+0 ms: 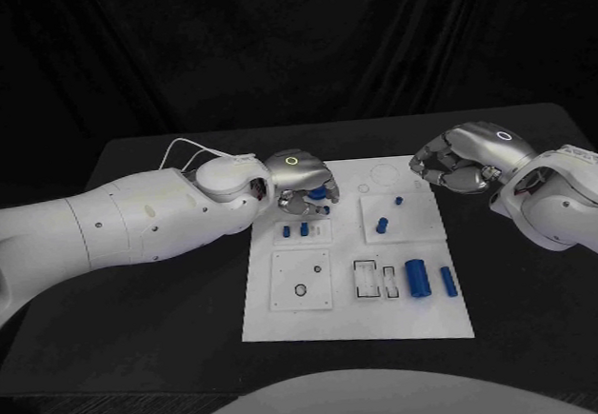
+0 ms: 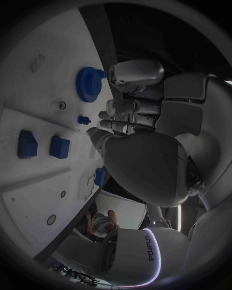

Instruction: Assemble the parts on the task board

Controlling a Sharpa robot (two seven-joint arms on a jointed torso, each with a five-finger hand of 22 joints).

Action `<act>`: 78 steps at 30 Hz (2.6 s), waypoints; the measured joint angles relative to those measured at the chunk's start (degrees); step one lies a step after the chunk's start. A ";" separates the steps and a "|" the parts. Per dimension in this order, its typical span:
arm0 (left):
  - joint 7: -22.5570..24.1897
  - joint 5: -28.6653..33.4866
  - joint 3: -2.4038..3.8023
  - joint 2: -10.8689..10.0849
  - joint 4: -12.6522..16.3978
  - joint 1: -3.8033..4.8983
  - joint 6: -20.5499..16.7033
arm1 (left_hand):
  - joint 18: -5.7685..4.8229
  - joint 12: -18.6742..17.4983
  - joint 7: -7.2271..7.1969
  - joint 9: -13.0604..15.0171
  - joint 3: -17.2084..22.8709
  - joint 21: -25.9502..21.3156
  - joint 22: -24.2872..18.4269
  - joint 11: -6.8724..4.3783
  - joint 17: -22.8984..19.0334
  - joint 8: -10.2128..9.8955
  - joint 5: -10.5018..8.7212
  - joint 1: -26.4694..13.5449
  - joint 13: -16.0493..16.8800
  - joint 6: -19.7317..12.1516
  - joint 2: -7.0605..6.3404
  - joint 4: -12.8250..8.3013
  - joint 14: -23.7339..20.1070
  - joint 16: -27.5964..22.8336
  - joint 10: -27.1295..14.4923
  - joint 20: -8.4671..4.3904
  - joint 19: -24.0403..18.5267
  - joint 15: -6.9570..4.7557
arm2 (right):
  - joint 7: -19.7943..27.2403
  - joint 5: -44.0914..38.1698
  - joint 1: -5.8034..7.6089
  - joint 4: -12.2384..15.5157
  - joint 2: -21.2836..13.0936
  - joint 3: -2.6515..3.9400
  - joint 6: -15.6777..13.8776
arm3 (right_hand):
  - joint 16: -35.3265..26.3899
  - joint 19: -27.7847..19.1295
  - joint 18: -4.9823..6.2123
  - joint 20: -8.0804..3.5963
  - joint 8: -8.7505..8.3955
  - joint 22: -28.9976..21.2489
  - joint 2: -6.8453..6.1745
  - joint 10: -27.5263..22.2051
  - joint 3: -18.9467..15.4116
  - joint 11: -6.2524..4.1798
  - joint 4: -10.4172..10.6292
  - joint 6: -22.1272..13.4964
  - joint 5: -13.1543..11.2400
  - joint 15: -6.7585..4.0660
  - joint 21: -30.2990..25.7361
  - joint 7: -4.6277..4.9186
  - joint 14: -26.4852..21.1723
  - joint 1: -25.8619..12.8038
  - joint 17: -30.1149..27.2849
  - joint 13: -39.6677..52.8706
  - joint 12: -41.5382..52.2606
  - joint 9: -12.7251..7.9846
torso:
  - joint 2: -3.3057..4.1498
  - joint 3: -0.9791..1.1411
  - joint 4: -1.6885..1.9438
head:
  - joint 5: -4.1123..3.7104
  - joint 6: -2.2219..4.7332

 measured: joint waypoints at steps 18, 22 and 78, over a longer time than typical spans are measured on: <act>-0.89 -0.41 0.00 2.72 -3.66 -1.34 2.73 | -0.01 -1.51 -0.19 -0.81 1.38 -1.34 0.00 0.22 -2.62 -0.23 1.38 0.00 -1.60 0.86 0.00 -0.71 -1.56 -0.63 1.07 0.00 -0.45 0.10 | 0.06 0.33 -0.06 -0.31 0.38 0.00 0.03 | 0.00 0.00 0.00 0.00 0.00 -0.01 0.00 0.00 0.00 0.00 0.00 0.00 0.00 0.00 0.00 0.00 0.00 0.00 -0.01 0.04 -0.13 -0.01 | 0.02 -0.03 0.07 | 0.19 0.00; -0.74 -0.41 0.14 3.22 -4.16 -1.52 2.57 | -0.01 -1.74 -0.10 -0.85 1.75 -1.34 0.00 0.13 -2.83 -0.23 1.60 0.08 -1.74 1.14 0.42 -0.79 -1.56 -0.63 1.75 0.00 -0.45 0.10 | 0.06 0.37 -0.06 -0.31 0.39 0.00 0.03 | 0.00 0.00 0.00 0.00 0.00 -0.01 0.00 0.00 0.00 0.00 0.00 0.00 0.00 0.00 0.00 0.00 0.00 0.00 0.04 0.03 -0.13 -0.01 | 0.02 -0.02 0.07 | 0.09 0.00; 1.98 -0.53 0.04 -6.40 4.07 -0.77 -3.37 | -0.93 -7.91 -0.01 -3.33 3.78 -0.63 0.00 -0.41 -7.87 -0.95 -4.49 2.06 -6.95 4.89 1.85 -3.46 1.61 -2.06 14.12 -0.72 1.29 -0.62 | 0.07 0.48 -0.17 -0.41 0.36 0.00 0.18 | 0.00 0.00 0.00 0.00 0.00 0.01 0.00 0.00 0.00 0.00 0.00 0.00 -0.01 0.00 -0.21 0.00 0.00 0.00 0.01 0.00 -0.12 0.06 | 0.01 0.04 0.15 | 0.15 0.00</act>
